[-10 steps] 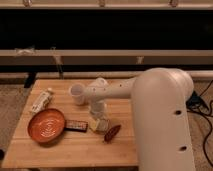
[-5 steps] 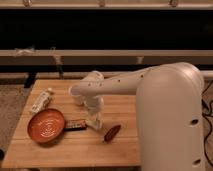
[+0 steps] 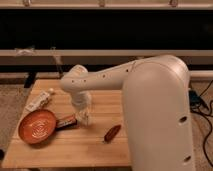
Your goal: Place the white sponge in the ceramic bowl
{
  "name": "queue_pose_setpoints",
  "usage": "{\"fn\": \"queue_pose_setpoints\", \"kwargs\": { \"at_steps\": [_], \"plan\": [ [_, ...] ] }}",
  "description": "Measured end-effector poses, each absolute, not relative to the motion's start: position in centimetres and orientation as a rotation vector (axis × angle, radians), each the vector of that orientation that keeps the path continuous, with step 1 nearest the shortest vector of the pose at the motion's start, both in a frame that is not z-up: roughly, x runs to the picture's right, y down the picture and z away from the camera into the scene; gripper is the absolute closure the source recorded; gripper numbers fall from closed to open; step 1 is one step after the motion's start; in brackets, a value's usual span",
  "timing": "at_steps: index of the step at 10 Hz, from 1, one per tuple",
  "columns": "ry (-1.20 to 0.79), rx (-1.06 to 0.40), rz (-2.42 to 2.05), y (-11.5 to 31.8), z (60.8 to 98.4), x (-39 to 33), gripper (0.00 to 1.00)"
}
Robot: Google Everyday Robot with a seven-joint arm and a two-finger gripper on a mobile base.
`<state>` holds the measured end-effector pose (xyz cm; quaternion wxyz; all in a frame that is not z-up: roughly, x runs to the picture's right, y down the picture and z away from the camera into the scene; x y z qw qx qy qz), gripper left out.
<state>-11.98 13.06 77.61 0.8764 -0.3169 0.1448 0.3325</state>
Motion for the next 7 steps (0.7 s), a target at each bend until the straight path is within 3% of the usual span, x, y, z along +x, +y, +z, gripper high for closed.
{"fn": "queue_pose_setpoints", "kwargs": {
  "at_steps": [7],
  "plan": [
    [0.298, -0.534, 0.726, 9.5, 74.0, -14.4, 1.00]
  ]
}}
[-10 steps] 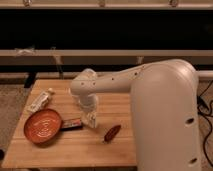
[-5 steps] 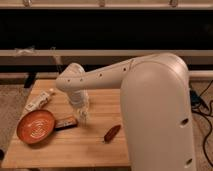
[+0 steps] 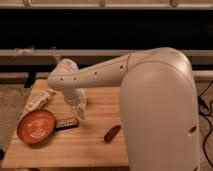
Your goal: Place the white sponge in the ceramic bowl
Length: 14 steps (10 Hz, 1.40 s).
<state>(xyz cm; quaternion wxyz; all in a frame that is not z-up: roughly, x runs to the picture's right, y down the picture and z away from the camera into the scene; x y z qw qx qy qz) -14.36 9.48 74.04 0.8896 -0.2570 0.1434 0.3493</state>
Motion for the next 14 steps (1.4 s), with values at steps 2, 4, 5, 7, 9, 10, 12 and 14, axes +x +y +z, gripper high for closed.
{"fn": "queue_pose_setpoints", "kwargs": {
  "at_steps": [2, 4, 5, 7, 9, 10, 12, 14],
  "plan": [
    [0.258, -0.552, 0.704, 9.1, 73.5, -17.1, 1.00],
    [0.226, -0.571, 0.671, 9.0, 73.2, -19.4, 1.00],
    [0.212, -0.584, 0.650, 9.1, 73.0, -20.9, 1.00],
    [0.183, -0.611, 0.612, 9.3, 72.8, -24.2, 1.00],
    [0.152, -0.651, 0.580, 9.6, 72.9, -27.9, 0.92],
    [0.144, -0.672, 0.574, 9.8, 73.2, -29.0, 0.82],
    [0.134, -0.729, 0.579, 9.8, 74.1, -30.9, 0.61],
    [0.120, -0.777, 0.580, 10.1, 74.6, -32.4, 0.40]
  ]
}}
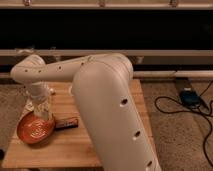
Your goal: Place the white sponge in the ceramic bowl
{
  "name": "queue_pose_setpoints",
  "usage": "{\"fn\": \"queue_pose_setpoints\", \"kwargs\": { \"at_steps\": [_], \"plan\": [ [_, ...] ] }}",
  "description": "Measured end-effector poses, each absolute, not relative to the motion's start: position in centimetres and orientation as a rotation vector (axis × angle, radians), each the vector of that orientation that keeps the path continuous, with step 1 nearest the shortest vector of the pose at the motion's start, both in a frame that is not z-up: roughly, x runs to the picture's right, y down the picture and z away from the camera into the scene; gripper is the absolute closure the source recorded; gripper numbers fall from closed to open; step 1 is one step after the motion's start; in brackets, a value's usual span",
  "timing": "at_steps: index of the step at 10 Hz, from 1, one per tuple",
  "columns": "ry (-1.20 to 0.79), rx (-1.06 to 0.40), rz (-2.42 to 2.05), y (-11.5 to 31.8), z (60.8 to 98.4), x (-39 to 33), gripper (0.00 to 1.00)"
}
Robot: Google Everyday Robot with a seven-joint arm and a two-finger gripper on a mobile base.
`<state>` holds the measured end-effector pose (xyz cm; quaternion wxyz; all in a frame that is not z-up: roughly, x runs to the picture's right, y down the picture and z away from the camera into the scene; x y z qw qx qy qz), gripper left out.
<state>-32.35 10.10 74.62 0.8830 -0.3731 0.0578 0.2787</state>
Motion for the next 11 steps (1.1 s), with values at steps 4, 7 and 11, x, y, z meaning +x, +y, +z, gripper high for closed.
{"fn": "queue_pose_setpoints", "kwargs": {
  "at_steps": [4, 7, 11],
  "plan": [
    [0.083, -0.862, 0.581, 11.9, 74.4, -35.2, 0.20],
    [0.046, -0.895, 0.587, 13.2, 72.5, -36.0, 0.20],
    [0.032, -0.906, 0.590, 13.3, 71.5, -36.0, 0.20]
  ]
}}
